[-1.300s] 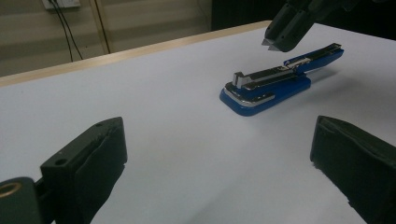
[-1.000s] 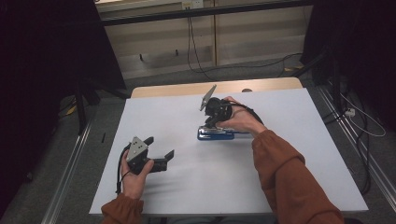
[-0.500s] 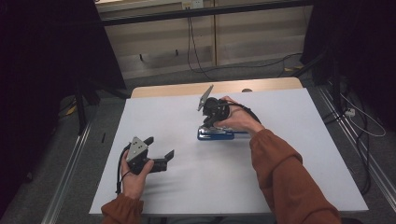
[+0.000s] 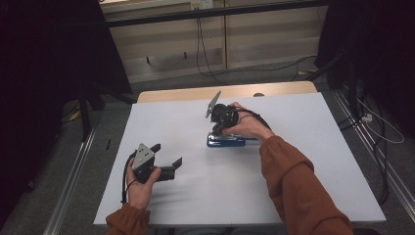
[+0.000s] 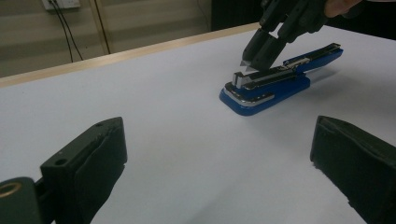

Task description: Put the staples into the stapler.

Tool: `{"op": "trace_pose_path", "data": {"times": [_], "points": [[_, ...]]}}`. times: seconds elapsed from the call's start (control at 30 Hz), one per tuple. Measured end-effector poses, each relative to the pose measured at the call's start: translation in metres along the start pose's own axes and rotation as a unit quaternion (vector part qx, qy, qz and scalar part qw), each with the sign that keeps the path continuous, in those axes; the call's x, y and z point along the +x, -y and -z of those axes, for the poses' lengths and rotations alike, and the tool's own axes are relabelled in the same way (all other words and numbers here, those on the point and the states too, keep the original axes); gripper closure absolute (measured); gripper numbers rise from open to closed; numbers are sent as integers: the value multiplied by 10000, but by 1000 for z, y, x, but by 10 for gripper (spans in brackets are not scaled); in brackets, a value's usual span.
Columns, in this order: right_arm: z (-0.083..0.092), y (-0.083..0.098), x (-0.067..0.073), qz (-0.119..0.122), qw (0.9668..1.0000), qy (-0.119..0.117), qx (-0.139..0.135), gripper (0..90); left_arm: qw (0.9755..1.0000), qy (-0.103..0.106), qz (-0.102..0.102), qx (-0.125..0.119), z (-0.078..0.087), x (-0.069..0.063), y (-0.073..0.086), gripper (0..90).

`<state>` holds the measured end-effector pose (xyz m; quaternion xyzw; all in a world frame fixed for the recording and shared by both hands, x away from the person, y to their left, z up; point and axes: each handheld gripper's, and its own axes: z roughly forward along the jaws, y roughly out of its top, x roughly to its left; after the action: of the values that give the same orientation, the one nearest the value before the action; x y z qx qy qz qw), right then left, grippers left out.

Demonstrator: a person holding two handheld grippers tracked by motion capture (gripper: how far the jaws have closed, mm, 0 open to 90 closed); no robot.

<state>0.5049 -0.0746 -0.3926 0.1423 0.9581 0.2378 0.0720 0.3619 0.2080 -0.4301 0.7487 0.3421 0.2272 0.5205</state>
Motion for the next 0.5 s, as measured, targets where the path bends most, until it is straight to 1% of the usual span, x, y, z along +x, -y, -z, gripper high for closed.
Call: {"op": "trace_pose_path", "data": {"times": [0.07, 0.1, 0.13, 0.23, 0.27, 0.37, 0.4, 0.43, 0.5], "points": [[-1, 1, -1, 1, 10000, -1, -2, 792, 10000, 12, 5, 5, 0, 0, 0, 39], [-1, 1, 0, -71, 10000, -1, 18, 792, 10000, 11, -17, 22, 0, 0, 0, 39], [-1, 1, -1, -17, 10000, 6, 38, 793, 10000, 10, -7, 13, 0, 0, 0, 39], [-2, 0, -1, -1, 10000, -14, 42, 793, 10000, 1, 3, 3, 0, 0, 0, 39], [-3, 0, 0, -39, 10000, -17, 34, 793, 10000, 1, 3, 2, 0, 0, 0, 39], [-4, 0, 0, -18, 10000, -26, 48, 792, 10000, 1, -2, 3, 0, 0, 0, 39], [-5, 0, -1, 33, 10000, -28, 41, 793, 10000, 1, -1, 2, 0, 0, 0, 39], [-5, 0, 0, -42, 10000, -5, 76, 793, 10000, 1, -1, 1, 0, 0, 0, 39], [-5, 0, 0, -46, 9999, -28, 111, 792, 10000, 0, 1, 1, 0, 0, 0, 39]]}}
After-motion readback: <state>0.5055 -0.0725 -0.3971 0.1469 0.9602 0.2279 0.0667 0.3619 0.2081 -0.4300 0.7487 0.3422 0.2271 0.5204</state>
